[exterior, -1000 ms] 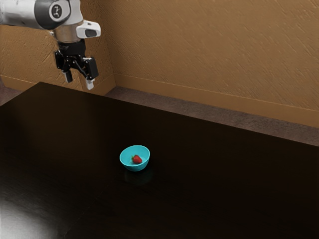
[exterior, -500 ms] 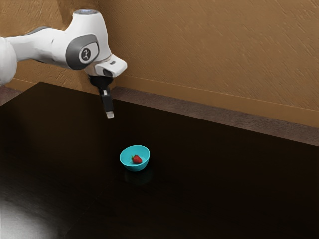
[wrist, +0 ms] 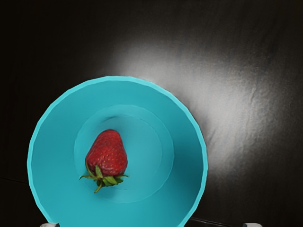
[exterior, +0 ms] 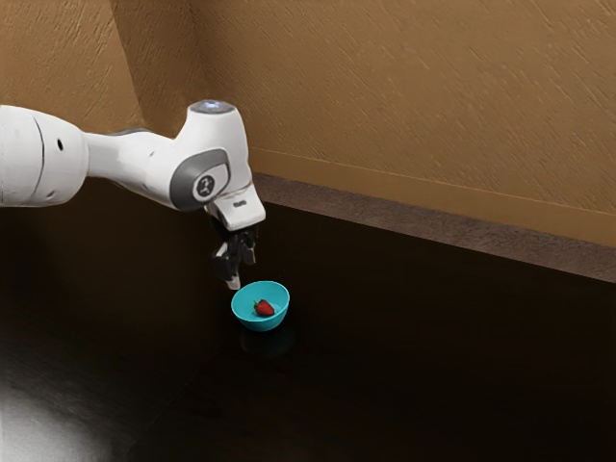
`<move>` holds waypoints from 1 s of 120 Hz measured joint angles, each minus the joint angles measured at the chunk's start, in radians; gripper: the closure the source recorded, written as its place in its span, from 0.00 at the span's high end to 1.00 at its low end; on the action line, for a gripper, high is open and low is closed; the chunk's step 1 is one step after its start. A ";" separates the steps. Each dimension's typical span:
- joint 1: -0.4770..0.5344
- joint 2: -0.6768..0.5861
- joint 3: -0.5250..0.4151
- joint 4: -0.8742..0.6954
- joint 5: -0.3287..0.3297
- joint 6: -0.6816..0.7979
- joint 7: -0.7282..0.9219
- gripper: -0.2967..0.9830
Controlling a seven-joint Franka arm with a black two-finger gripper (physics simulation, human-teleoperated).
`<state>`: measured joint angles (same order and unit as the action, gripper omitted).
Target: Take strawberry from the bowl
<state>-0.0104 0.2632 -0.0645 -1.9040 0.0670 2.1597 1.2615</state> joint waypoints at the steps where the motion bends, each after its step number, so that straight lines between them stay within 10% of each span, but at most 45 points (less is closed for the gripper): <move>1: 0.000 0.004 -0.001 0.001 0.000 0.003 0.005 0.59; 120: 0.013 0.226 -0.005 0.065 -0.007 0.151 0.294 0.48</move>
<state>0.0030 0.4888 -0.0690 -1.8393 0.0601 2.3110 1.5557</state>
